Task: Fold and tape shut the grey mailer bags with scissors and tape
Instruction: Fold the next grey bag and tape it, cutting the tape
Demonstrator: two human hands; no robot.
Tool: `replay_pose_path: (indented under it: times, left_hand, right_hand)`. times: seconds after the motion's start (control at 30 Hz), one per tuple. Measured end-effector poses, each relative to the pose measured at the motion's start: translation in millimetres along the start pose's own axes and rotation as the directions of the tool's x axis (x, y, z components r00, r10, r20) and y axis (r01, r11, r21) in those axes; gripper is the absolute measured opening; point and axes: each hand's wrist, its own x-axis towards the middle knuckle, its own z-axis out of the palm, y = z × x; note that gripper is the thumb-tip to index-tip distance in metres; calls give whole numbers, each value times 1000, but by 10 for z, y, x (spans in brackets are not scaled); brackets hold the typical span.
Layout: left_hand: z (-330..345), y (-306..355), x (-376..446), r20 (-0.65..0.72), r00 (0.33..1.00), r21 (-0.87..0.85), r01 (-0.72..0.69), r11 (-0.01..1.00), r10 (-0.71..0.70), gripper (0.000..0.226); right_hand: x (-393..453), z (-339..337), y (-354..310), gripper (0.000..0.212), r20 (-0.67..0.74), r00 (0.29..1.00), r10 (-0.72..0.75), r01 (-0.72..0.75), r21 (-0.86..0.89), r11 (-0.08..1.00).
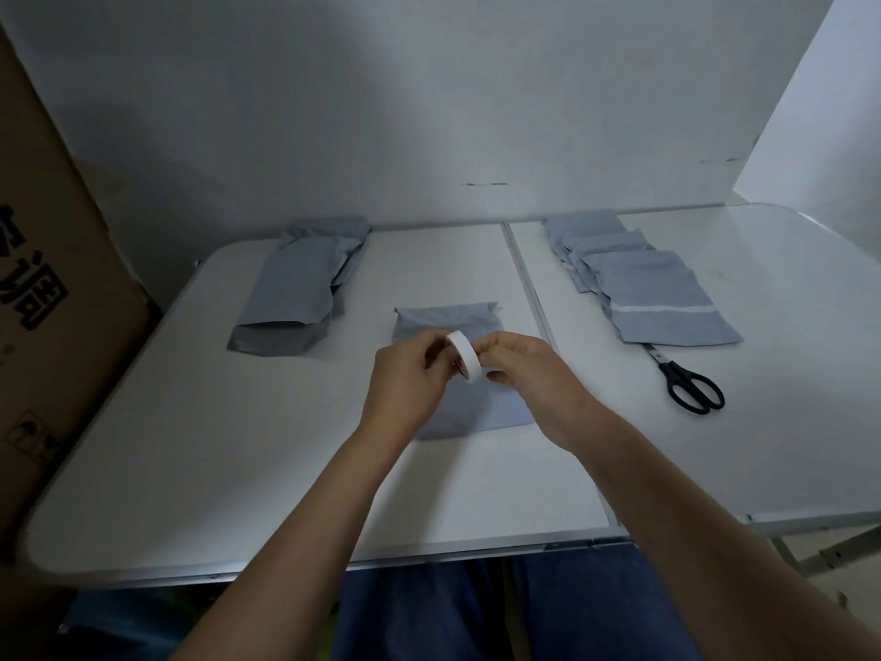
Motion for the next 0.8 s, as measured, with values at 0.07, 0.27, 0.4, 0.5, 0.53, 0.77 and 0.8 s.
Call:
replay_pose_path:
  times: [0.07, 0.27, 0.4, 0.5, 0.53, 0.77, 0.8]
  left_hand:
    - [-33, 0, -5, -24, 999, -32, 39, 999, -40, 12]
    - [-95, 9, 4, -52, 992, 139, -103, 985, 111, 16]
    - [-103, 17, -53, -21, 999, 54, -39, 998, 40, 21]
    - [-98, 72, -90, 29, 985, -105, 172, 979, -170, 30]
    - [-91, 77, -94, 57, 972, -152, 233, 961, -226, 31]
    - [-65, 150, -121, 300, 847, -532, 530, 661, -438, 32]
    - [-61, 156, -129, 362, 823, -551, 568, 611, -438, 32]
  right_hand:
    - [-4, 50, -13, 24, 7, 1000, -2, 2, 24, 1000]
    - [-31, 153, -103, 28, 19, 1000, -18, 17, 49, 999]
    - [-12, 166, -119, 35, 16, 1000, -6, 5, 85, 996]
    - [-15, 180, -109, 39, 45, 999, 0, -3, 77, 997]
    - [-14, 182, -101, 39, 43, 999, 0, -4, 81, 997]
    - [-71, 214, -93, 27, 51, 998, -40, 36, 68, 997]
    - [-73, 214, -86, 26, 51, 998, -43, 39, 63, 997]
